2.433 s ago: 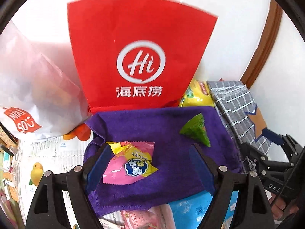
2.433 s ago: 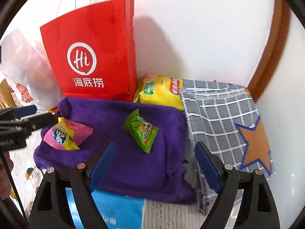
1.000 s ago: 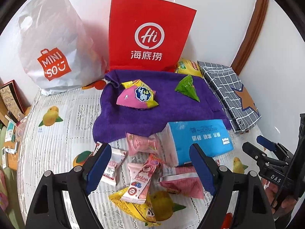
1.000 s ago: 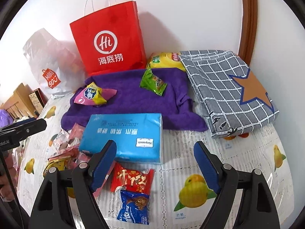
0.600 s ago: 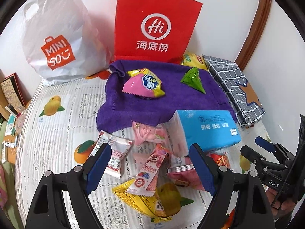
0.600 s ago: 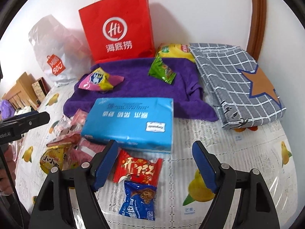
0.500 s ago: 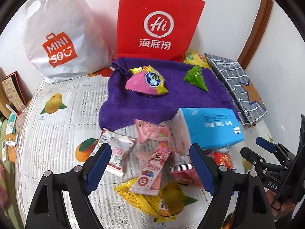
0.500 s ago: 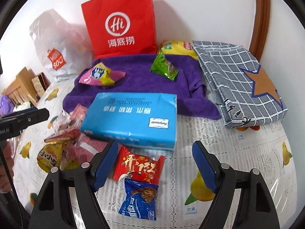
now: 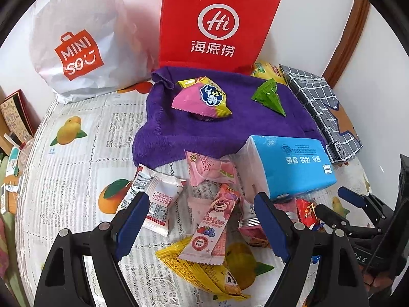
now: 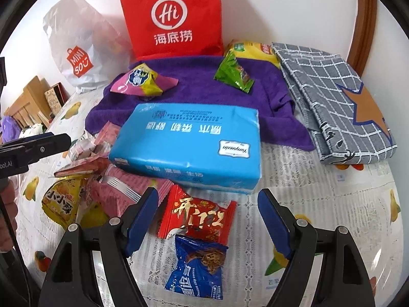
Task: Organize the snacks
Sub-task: 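Move the right tool to the red bag while the left tool approaches the yellow bag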
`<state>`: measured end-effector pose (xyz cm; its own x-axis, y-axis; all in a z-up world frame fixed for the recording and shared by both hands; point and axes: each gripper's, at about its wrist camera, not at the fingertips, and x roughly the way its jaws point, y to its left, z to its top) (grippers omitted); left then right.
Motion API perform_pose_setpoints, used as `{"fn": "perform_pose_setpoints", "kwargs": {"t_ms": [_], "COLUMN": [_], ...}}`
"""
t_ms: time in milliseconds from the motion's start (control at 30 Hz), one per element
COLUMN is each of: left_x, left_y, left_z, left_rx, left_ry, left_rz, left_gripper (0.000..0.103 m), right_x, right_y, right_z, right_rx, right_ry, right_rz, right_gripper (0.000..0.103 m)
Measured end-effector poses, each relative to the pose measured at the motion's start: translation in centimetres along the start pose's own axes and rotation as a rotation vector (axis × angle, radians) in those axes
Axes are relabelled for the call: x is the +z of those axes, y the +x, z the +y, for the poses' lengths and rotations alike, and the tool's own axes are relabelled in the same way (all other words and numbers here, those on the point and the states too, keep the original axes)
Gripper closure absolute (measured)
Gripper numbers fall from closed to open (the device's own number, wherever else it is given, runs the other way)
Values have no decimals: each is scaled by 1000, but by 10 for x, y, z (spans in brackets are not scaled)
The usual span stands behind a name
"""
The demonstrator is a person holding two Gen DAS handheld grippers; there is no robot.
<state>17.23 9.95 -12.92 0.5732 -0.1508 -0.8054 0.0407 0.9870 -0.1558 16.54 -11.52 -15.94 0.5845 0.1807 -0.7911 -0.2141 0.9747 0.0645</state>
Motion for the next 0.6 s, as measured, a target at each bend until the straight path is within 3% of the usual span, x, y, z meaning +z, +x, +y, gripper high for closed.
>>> {"fn": "perform_pose_setpoints", "kwargs": {"t_ms": [600], "left_x": [-3], "left_y": [3], "left_z": [7], "left_rx": [-5], "left_ry": [-2], "left_rz": [1], "left_gripper": [20], "right_x": [-2], "right_y": [23], "right_z": [16], "right_rx": [12], "right_ry": [-30], "right_rz": [47], "right_gripper": [23]}}
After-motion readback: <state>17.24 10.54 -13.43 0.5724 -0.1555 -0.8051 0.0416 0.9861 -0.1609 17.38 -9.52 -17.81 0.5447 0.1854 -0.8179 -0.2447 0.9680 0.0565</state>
